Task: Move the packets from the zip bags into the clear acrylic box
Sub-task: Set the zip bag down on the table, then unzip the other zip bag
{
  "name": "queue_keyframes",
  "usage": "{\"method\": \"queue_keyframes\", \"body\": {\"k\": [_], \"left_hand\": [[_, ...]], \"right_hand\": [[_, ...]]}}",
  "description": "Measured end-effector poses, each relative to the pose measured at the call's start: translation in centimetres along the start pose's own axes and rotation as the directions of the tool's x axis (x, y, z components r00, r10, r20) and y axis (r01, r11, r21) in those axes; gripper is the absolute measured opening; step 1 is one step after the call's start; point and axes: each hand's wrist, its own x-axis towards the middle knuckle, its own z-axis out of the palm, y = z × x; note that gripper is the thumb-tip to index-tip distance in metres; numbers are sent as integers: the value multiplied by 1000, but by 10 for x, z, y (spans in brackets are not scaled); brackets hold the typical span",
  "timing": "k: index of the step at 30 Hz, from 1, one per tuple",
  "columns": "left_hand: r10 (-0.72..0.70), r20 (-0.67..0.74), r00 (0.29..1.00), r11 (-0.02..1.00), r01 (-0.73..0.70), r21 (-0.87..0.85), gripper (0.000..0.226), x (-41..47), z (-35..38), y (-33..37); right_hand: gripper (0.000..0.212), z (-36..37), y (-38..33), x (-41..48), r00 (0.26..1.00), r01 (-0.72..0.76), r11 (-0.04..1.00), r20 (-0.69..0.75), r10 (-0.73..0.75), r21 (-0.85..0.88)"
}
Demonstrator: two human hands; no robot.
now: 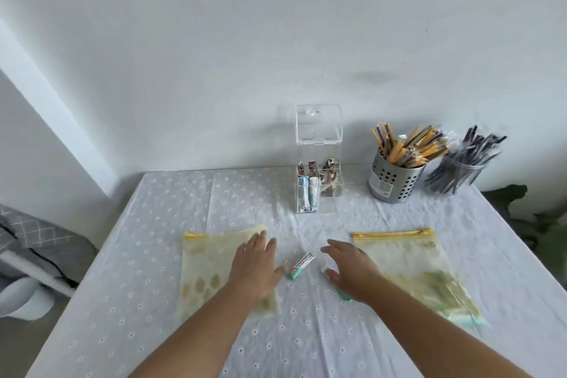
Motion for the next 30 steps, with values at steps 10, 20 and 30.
{"method": "queue_keyframes", "body": {"k": [10,20,30], "left_hand": [[102,55,993,994,-99,-53,71,58,13,152],[-5,12,1000,994,6,-105,59,88,37,192],[-152,-150,977,768,21,-640,24,57,22,202]], "right_hand": [[59,-34,165,-28,988,-153,987,18,154,-51],[107,-35,219,-2,990,-110,994,87,111,-24],[22,-57,226,-21,994,-105,974,-5,108,200]]}}
